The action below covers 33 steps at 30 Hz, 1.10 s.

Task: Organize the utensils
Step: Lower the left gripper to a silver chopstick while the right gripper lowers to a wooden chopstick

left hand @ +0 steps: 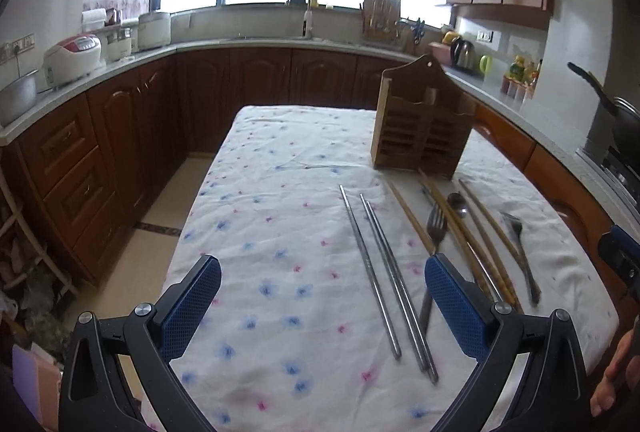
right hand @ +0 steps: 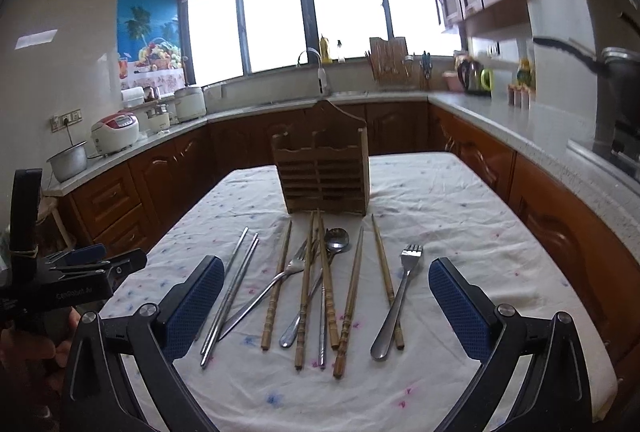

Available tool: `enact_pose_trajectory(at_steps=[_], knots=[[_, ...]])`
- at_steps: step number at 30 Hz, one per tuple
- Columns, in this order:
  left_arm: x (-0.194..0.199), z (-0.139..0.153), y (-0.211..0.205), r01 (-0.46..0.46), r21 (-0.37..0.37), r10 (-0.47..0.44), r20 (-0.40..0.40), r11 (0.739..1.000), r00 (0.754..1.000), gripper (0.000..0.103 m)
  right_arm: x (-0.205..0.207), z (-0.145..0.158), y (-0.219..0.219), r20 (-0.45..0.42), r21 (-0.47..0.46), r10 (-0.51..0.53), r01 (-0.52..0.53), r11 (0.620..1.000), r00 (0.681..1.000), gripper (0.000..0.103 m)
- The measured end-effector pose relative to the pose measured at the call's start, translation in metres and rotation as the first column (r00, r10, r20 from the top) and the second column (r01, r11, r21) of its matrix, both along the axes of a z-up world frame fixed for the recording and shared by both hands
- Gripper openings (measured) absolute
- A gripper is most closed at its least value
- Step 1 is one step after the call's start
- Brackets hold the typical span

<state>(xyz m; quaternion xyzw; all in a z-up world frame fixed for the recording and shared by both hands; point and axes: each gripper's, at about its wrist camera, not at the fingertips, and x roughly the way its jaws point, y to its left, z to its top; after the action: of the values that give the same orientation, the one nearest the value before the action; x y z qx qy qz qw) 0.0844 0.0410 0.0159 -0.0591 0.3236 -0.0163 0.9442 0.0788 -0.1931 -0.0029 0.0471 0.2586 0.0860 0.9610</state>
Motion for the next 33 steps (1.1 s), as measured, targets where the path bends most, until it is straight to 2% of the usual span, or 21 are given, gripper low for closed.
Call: enact_pose_trajectory(at_steps=[4, 7, 9, 11, 14, 16, 20, 24, 28, 30, 31, 33], knots=[[0.025, 0.005, 0.002, 0.001, 0.002, -0.001, -0.039, 1.000, 0.999, 0.102, 0.024, -0.002, -0.008, -0.056, 0.026, 0.002, 0.000, 1.000, 0.998, 0.101], [0.044, 0.007, 0.003, 0.003, 0.004, -0.003, -0.057, 1.000, 0.998, 0.102, 0.039, -0.002, -0.011, -0.080, 0.035, 0.004, -0.001, 0.999, 0.997, 0.096], [0.057, 0.008, 0.002, 0.007, 0.005, -0.007, -0.074, 1.000, 0.997, 0.102, 0.055, -0.004, -0.014, -0.116, 0.042, 0.009, -0.004, 0.999, 0.993, 0.091], [0.071, 0.007, 0.001, 0.012, 0.009, -0.011, -0.095, 1.000, 0.995, 0.101, 0.070, -0.007, -0.017, -0.159, 0.050, 0.010, -0.002, 0.999, 0.987, 0.077], [0.091, 0.003, -0.001, 0.022, 0.018, -0.020, -0.128, 1.000, 0.992, 0.099, 0.097, -0.018, -0.024, -0.242, 0.061, 0.009, 0.006, 0.998, 0.970, 0.070], [0.106, -0.001, -0.004, 0.031, 0.025, -0.026, -0.159, 0.999, 0.987, 0.094, 0.112, -0.025, -0.028, -0.292, 0.057, 0.006, 0.011, 0.998, 0.956, 0.068], [0.140, -0.011, -0.009, 0.048, 0.037, -0.038, -0.218, 0.998, 0.975, 0.086, 0.143, -0.039, -0.036, -0.349, 0.056, 0.000, 0.021, 0.998, 0.937, 0.053], [0.167, -0.018, -0.015, 0.057, 0.069, -0.037, -0.250, 0.996, 0.967, 0.079, 0.171, -0.053, -0.041, -0.409, 0.046, -0.003, 0.024, 0.999, 0.912, 0.045], [0.192, -0.030, -0.022, 0.070, 0.083, -0.043, -0.298, 0.994, 0.954, 0.070, 0.194, -0.065, -0.038, -0.443, 0.029, 0.006, 0.008, 1.000, 0.896, 0.042], [0.203, -0.036, -0.024, 0.075, 0.080, -0.046, -0.317, 0.994, 0.947, 0.067, 0.204, -0.073, -0.037, -0.462, 0.025, 0.011, 0.000, 1.000, 0.887, 0.037], [0.208, -0.040, -0.024, 0.077, 0.079, -0.047, -0.326, 0.994, 0.944, 0.065, 0.209, -0.077, -0.036, -0.471, 0.020, 0.012, -0.003, 1.000, 0.882, 0.031], [0.219, -0.046, -0.024, 0.087, 0.072, -0.057, -0.344, 0.994, 0.937, 0.063, 0.215, -0.083, -0.034, -0.487, 0.010, 0.010, -0.006, 1.000, 0.874, 0.028]])
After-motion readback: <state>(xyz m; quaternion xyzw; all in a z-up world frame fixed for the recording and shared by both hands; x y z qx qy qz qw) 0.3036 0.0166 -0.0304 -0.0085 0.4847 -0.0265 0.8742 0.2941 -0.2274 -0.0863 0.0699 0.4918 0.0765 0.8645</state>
